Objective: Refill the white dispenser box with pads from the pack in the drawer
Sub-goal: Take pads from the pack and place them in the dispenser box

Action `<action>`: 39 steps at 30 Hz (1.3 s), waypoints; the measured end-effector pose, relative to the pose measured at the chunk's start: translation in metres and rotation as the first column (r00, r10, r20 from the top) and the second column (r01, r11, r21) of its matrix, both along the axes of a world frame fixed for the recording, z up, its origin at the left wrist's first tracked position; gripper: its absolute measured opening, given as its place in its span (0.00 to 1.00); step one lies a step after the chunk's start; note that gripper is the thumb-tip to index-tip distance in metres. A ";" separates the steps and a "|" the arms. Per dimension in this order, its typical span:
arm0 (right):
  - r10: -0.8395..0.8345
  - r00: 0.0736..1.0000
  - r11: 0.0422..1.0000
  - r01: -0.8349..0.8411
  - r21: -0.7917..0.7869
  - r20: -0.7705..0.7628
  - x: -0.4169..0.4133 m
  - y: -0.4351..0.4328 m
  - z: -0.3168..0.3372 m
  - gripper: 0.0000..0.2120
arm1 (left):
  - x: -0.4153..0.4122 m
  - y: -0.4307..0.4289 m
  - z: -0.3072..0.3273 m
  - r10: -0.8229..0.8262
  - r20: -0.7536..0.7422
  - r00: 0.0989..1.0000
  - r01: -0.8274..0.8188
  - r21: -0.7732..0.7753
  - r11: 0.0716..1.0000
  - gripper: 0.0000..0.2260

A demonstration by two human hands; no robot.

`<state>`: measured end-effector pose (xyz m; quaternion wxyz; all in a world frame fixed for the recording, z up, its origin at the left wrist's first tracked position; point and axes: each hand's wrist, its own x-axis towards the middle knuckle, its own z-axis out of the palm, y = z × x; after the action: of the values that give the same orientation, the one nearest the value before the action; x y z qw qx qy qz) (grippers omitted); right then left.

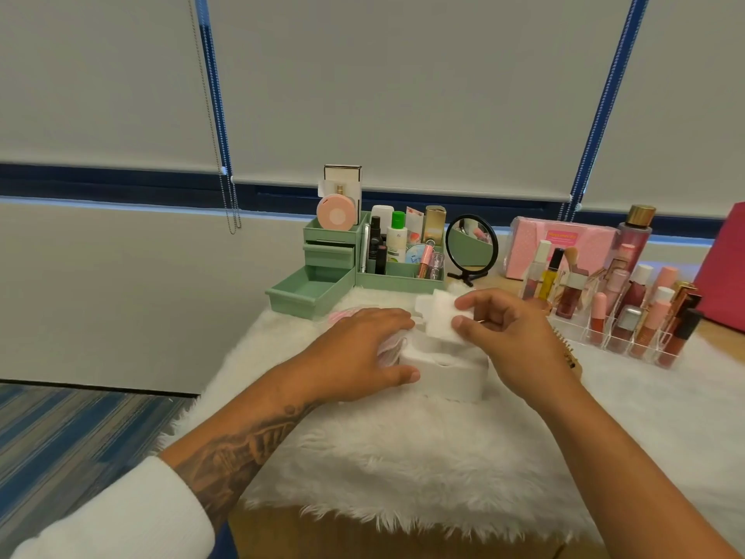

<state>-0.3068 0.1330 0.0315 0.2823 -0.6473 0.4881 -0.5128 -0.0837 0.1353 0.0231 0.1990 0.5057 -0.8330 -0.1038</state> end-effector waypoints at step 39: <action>-0.092 0.519 0.907 -0.309 -0.287 -0.850 0.003 0.005 -0.023 0.21 | 0.019 0.007 0.021 -0.039 0.198 0.979 0.061 -0.103 0.993 0.36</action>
<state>-0.3036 0.1385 0.0081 -0.0990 -0.8869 0.4036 -0.2018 -0.0650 0.1421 0.0440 0.1408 0.4808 -0.8653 -0.0133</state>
